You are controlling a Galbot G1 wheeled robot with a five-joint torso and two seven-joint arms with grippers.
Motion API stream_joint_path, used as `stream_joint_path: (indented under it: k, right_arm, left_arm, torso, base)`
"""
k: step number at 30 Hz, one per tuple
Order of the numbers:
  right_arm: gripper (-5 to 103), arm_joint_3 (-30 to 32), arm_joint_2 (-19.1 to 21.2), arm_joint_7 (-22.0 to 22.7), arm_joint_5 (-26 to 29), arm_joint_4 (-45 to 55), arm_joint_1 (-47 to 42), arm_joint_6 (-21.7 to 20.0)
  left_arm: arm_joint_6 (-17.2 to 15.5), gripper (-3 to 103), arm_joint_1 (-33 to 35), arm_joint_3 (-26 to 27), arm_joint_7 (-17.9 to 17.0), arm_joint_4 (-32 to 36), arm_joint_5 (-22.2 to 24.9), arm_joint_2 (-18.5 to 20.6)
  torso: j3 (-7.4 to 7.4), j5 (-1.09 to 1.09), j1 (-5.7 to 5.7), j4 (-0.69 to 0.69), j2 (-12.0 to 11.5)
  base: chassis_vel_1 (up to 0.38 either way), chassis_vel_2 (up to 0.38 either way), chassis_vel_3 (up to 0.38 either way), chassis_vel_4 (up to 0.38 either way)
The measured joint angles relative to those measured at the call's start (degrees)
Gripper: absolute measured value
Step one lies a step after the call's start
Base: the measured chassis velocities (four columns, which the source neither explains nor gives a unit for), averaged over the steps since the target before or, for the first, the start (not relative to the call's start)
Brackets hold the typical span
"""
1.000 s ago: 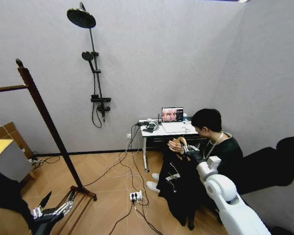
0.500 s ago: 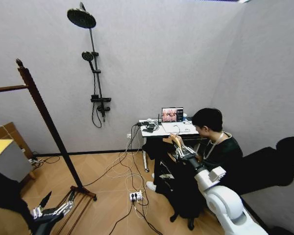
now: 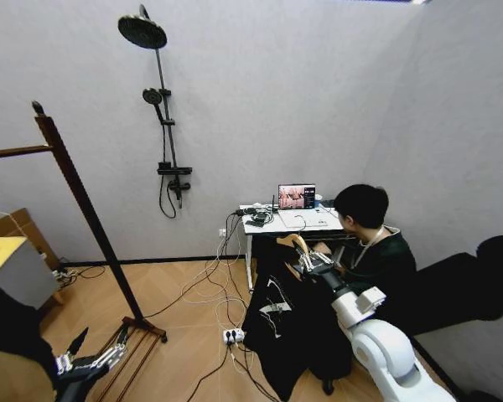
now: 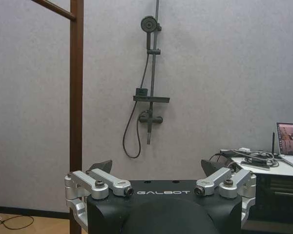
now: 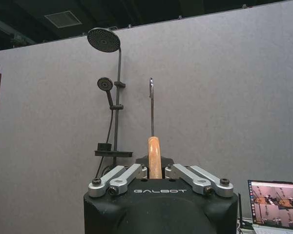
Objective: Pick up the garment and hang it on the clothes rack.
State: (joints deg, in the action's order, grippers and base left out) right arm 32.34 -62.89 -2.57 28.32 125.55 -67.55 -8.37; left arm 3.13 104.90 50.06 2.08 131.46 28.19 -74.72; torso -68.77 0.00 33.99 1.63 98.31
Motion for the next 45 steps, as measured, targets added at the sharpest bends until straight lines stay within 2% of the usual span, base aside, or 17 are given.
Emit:
stream_joint_path:
  k: [15, 20, 31, 45]
  right_arm:
    - [10, 1.06, 1.12, 1.08, 0.19, 0.6, -0.75, -0.02]
    - [10, 2.23, 2.29, 1.16, 0.5, 1.06, -1.87, 0.19]
    - [10, 2.61, 4.08, 3.94, 0.34, 0.95, -0.94, -0.46]
    - [10, 1.93, 4.13, 5.4, 1.69, 0.47, 0.19, -1.73]
  left_arm:
    - [0.0, 100, 0.0, 0.0, 0.0, 0.0, 0.0, 0.0]
    - [0.0, 100, 0.0, 0.0, 0.0, 0.0, 0.0, 0.0]
    - [0.0, 100, 0.0, 0.0, 0.0, 0.0, 0.0, 0.0]
    - [0.0, 100, 0.0, 0.0, 0.0, 0.0, 0.0, 0.0]
  torso:
    - [0.0, 0.0, 0.01, -0.02, 0.0]
    - [0.0, 0.0, 0.0, 0.01, 0.0]
    - [-0.01, 0.0, 0.01, -0.01, 0.0]
    - [0.0, 0.0, 0.0, -0.01, 0.0]
  base:
    - [0.08, 0.088, 0.079, 0.085]
    - [0.109, 0.117, 0.11, 0.111]
    - [0.127, 0.124, 0.126, 0.131]
    - [0.129, 0.127, 0.123, 0.126]
